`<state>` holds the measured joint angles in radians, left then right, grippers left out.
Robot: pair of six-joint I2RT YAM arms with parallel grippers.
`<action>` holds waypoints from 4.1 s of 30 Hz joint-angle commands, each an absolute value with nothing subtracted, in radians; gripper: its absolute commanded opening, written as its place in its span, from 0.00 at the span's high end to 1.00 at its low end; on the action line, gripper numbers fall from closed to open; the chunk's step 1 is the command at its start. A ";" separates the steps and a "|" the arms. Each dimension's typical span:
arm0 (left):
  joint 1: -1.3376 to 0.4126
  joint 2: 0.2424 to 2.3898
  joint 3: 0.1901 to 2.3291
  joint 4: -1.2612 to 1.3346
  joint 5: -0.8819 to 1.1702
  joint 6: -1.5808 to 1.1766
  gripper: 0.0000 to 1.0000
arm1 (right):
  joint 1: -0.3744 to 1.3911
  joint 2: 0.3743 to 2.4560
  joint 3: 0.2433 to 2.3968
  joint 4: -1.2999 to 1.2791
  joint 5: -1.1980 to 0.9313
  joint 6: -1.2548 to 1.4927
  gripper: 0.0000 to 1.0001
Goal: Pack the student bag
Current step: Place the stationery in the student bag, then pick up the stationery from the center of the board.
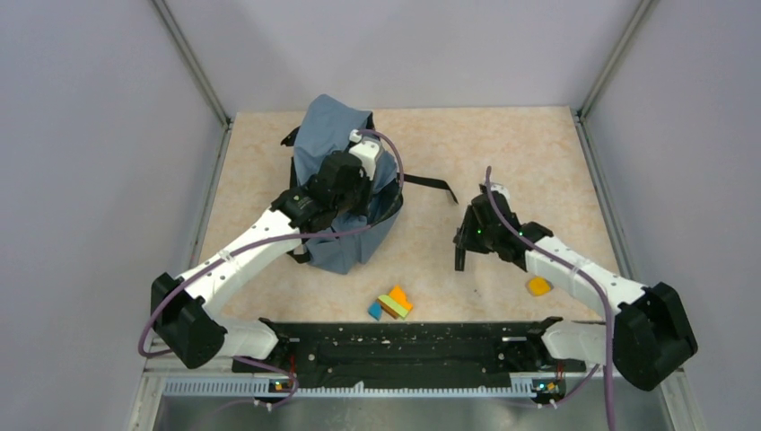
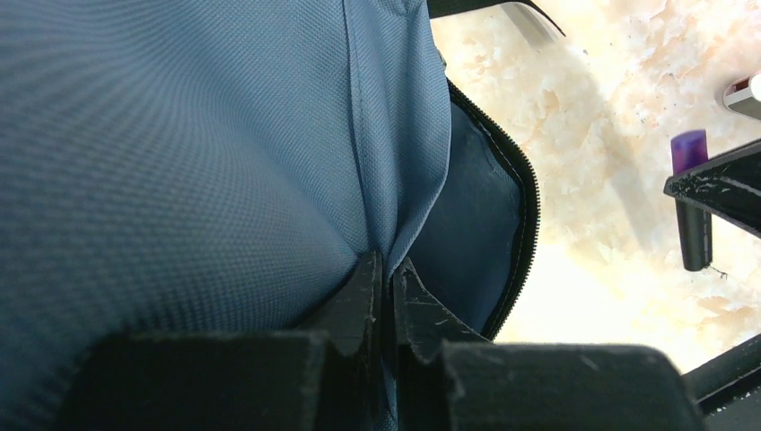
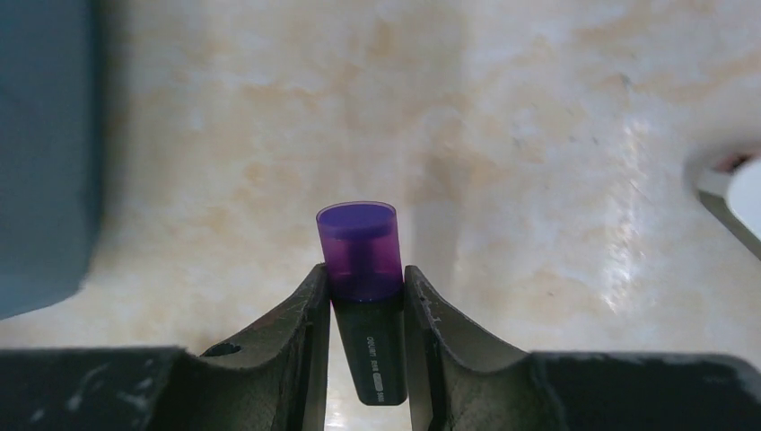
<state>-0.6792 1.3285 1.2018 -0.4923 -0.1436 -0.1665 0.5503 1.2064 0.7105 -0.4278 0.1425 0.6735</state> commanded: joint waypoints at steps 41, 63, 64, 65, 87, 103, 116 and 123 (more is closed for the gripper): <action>-0.621 1.274 1.194 -0.509 -0.053 -0.209 0.95 | 0.882 1.446 0.768 0.637 0.140 0.488 1.00; -0.615 1.276 1.193 -0.508 -0.058 -0.206 0.95 | 0.884 1.324 0.794 0.461 0.240 0.408 0.39; -0.614 1.277 1.193 -0.508 -0.058 -0.206 0.95 | 0.884 1.301 0.787 0.429 0.269 0.401 0.38; -0.614 1.277 1.194 -0.508 -0.055 -0.204 0.95 | 0.883 1.274 0.777 0.394 0.301 0.395 0.37; -0.607 1.272 1.193 -0.506 -0.017 -0.213 0.95 | 0.247 0.839 0.435 -0.266 0.362 0.615 0.27; -0.607 1.256 1.192 -0.502 -0.015 -0.216 0.94 | 0.155 1.017 0.441 -0.163 0.159 0.564 0.28; -0.607 1.259 1.192 -0.502 -0.008 -0.216 0.94 | 0.227 1.087 0.484 -0.203 0.166 0.556 0.41; -0.607 1.256 1.193 -0.503 -0.009 -0.215 0.94 | 0.266 1.146 0.500 -0.179 0.274 0.561 0.60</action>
<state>-0.6155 1.2987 1.1904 -0.5026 -0.0219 -0.1860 0.2382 1.1179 0.4484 -0.2054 0.1890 0.5598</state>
